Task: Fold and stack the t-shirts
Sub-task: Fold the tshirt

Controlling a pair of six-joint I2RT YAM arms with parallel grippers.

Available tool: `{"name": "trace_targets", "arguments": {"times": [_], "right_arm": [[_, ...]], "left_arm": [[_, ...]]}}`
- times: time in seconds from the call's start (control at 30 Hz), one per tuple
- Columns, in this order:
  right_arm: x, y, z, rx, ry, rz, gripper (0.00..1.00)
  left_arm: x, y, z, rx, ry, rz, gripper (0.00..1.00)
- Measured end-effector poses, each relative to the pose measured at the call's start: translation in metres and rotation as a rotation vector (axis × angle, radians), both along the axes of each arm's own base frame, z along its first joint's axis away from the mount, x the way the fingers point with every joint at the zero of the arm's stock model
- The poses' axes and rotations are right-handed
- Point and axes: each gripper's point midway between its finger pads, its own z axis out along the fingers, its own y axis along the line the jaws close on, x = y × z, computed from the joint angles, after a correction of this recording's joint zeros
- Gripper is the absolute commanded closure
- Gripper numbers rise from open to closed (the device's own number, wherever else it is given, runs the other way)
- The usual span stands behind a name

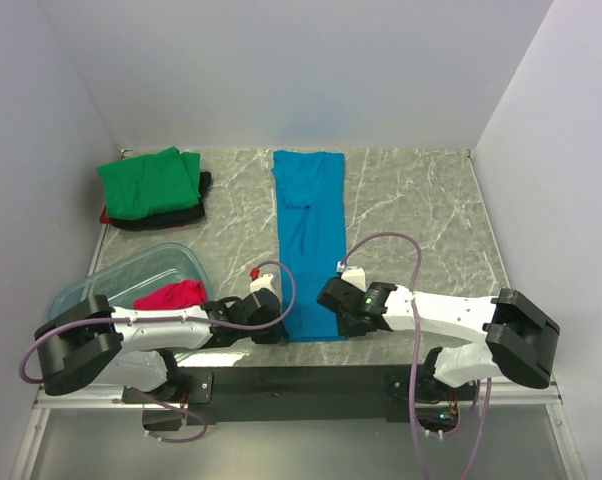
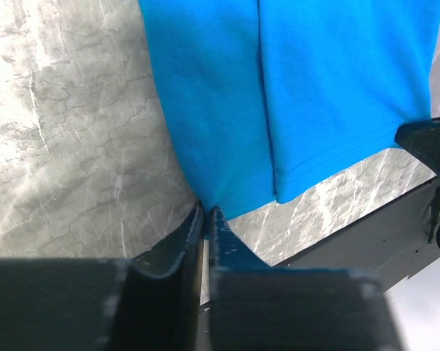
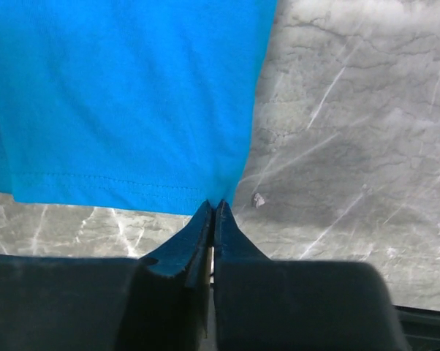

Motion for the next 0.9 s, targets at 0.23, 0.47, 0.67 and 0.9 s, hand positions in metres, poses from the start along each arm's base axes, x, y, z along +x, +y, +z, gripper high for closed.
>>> {"name": "trace_targets", "arguments": {"times": [0.23, 0.47, 0.67, 0.9], "right_arm": [[0.000, -0.007, 0.000, -0.024, -0.003, -0.025, 0.96], [0.000, -0.012, 0.004, -0.023, -0.016, -0.062, 0.80], [-0.005, -0.019, -0.001, -0.041, -0.003, -0.084, 0.59], [-0.011, -0.029, -0.006, -0.058, 0.010, -0.100, 0.54]], "left_arm": [[0.000, -0.001, 0.000, -0.003, 0.000, 0.006, 1.00], [0.000, 0.000, 0.000, -0.002, -0.001, 0.009, 1.00], [0.000, 0.002, 0.001, 0.004, -0.007, 0.016, 1.00], [-0.002, 0.009, 0.001, -0.001, -0.009, 0.021, 1.00]]}}
